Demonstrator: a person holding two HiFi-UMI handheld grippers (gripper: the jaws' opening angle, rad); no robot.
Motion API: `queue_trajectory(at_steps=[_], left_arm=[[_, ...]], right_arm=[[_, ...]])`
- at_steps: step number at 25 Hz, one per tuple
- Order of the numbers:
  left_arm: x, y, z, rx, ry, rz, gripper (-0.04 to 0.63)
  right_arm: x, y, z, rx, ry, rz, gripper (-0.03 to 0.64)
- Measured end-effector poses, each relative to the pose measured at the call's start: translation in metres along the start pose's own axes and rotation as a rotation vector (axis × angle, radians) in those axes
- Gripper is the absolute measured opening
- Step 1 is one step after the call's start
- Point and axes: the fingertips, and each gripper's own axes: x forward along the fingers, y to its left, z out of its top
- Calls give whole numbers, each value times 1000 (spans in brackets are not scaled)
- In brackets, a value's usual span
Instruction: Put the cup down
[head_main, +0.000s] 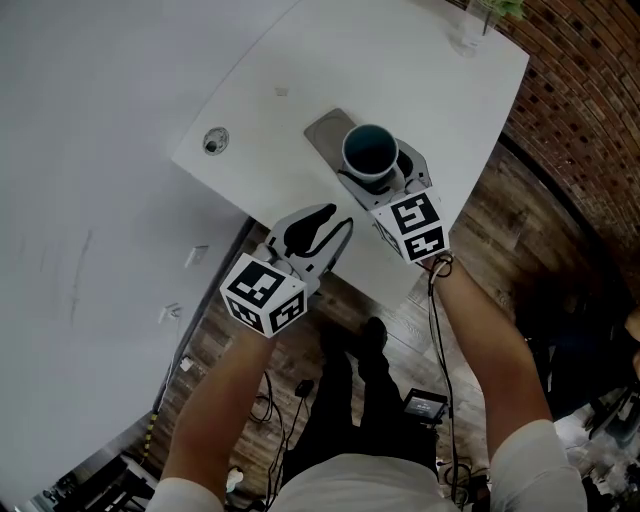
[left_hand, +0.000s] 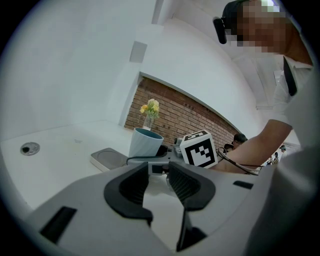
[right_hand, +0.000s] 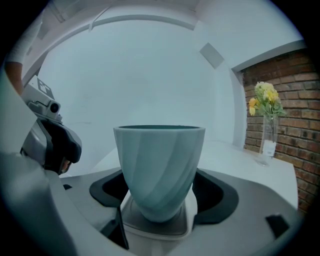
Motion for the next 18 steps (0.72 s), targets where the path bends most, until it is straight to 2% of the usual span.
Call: queue_trajectory(at_steps=[18], left_arm=[[2,13,-4,-31,-22,11,120]], right_arm=[[-19,-1,-25,-7,45,-35,393]])
